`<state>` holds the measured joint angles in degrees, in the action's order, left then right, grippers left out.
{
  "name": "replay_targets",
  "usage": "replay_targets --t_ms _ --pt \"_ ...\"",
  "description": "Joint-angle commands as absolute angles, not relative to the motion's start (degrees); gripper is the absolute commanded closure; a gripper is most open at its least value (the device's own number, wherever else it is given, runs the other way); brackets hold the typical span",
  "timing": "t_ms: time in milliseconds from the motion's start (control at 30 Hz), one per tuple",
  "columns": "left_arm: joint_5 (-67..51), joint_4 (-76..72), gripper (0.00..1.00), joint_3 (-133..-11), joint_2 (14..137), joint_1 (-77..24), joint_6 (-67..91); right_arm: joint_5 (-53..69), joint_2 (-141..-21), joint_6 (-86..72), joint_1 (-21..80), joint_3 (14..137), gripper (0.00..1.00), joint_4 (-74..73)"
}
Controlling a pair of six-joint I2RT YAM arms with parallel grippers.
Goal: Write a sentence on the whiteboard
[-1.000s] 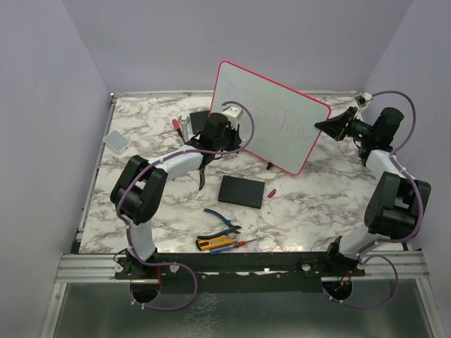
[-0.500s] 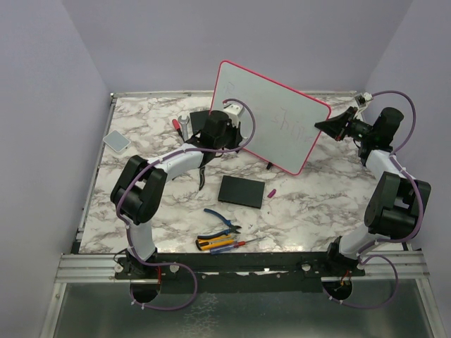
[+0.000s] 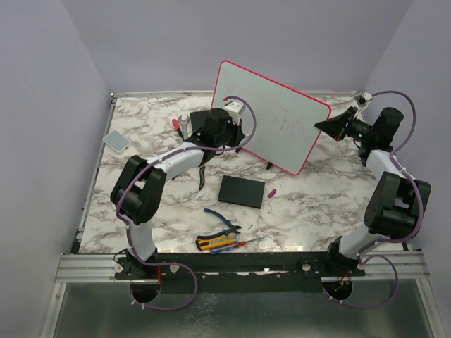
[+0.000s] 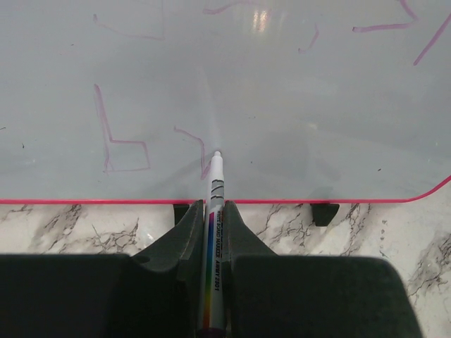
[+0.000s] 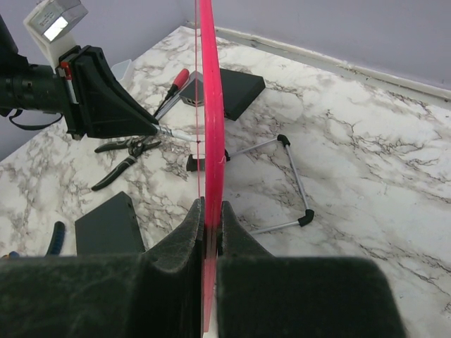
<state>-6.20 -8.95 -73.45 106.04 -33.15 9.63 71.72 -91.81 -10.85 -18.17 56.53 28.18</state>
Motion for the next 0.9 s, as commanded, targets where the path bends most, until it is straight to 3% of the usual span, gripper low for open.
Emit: replay_targets --t_ms 0,867 --pt "-6.3 -16.1 1.00 -75.7 106.3 -33.4 9.7 71.6 -93.1 -7.0 -16.5 56.1 0.99 24.5" --pt "-8.3 -16.2 1.00 -73.1 104.3 -34.8 8.9 71.4 -92.9 -6.6 -16.4 56.0 0.99 24.0"
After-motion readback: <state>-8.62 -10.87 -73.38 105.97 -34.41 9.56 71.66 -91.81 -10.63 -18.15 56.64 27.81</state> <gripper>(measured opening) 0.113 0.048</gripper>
